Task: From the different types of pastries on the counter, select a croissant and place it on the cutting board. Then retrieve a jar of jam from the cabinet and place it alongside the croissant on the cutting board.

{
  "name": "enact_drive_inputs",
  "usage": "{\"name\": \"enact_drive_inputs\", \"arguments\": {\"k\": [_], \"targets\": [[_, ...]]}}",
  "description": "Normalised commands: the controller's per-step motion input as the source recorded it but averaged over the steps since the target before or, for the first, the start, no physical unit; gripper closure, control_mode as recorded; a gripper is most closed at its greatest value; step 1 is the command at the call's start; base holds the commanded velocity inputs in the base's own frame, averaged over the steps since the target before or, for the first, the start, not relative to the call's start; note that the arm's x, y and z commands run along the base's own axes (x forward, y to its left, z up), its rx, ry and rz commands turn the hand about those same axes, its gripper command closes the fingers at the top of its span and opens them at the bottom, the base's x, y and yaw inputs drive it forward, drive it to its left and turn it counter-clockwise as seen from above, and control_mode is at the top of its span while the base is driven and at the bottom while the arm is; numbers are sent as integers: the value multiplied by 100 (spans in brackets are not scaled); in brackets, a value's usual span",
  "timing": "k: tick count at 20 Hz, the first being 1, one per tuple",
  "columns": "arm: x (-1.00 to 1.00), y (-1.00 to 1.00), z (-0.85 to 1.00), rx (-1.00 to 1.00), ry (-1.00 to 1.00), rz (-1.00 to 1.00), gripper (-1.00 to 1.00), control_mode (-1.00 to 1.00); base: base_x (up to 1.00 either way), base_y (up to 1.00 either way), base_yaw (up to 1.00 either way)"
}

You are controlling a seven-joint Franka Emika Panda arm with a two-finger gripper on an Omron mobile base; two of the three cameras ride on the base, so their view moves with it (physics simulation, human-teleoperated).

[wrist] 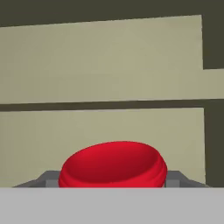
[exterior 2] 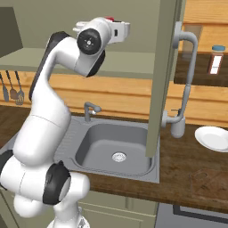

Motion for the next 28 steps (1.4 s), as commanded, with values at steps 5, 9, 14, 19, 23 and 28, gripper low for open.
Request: {"name": "enact_drive_inputs", "arguments": {"k": [5,9,14,19,23,28], "targets": [[-100,-25,13,-24,0,11,100,-100,0,0,0],[-100,-22,-51,-15,0,5,100,-100,0,0,0],[-100,-7,-52,-6,-3,-2,100,-100,0,0,0],[-100,20,3,1,-11,-40,100,-100,0,0,0],[-100,3,19,0,-2,-40,100,-100,0,0,0],[-100,-23,11,0,2,-17,100,-100,0,0,0]]}}
